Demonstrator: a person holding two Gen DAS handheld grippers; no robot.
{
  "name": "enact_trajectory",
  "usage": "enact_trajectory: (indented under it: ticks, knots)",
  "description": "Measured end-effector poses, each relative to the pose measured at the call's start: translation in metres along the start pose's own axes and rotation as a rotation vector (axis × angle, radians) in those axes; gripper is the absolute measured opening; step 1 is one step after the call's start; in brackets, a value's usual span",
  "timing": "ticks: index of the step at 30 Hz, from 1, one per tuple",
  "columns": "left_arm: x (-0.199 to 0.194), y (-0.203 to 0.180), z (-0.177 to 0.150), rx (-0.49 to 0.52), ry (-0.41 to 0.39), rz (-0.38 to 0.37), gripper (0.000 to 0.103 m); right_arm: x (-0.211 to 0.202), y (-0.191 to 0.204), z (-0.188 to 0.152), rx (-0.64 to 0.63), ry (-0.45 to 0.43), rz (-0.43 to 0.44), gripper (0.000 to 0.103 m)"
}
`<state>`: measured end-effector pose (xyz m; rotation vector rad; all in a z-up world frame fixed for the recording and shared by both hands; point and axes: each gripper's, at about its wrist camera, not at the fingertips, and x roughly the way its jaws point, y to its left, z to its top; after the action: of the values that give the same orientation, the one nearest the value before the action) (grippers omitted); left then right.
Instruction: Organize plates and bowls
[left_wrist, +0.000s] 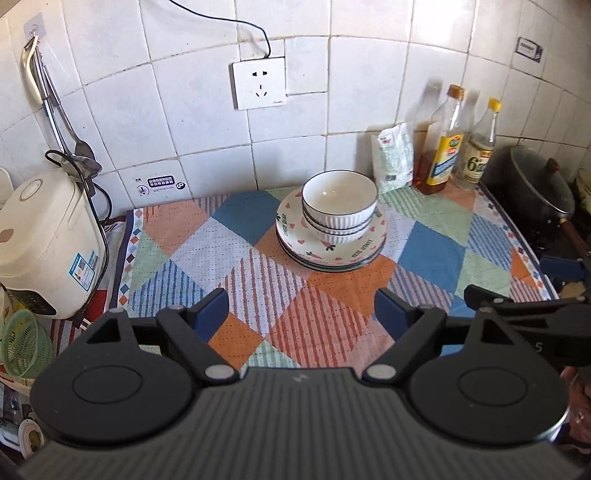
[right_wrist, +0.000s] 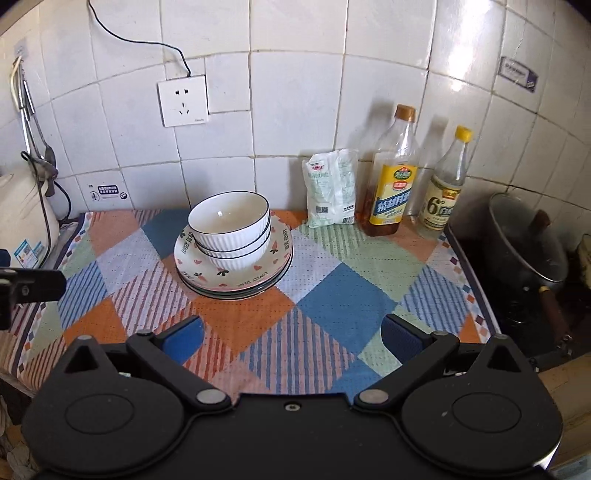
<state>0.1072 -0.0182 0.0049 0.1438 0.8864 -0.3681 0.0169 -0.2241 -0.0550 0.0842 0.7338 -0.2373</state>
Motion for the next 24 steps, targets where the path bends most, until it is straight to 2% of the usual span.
enact_trajectory:
  ticks: [8, 12, 14, 24]
  knots:
    - [-0.023, -0.004, -0.028, 0.010, -0.054, 0.049, 0.089, -0.040, 0.009, -0.020, 0.009, -0.059, -0.010, 0.103]
    - [-0.028, 0.002, -0.044, -0.020, -0.050, 0.043, 0.089, -0.053, 0.011, -0.035, 0.023, -0.085, -0.046, 0.103]
    - [-0.031, 0.005, -0.051, -0.030, -0.053, 0.043, 0.094, -0.056, 0.011, -0.041, 0.031, -0.084, -0.048, 0.103]
    - [-0.035, 0.004, -0.074, -0.002, -0.071, 0.031, 0.100, -0.066, 0.015, -0.057, 0.037, -0.104, -0.090, 0.103]
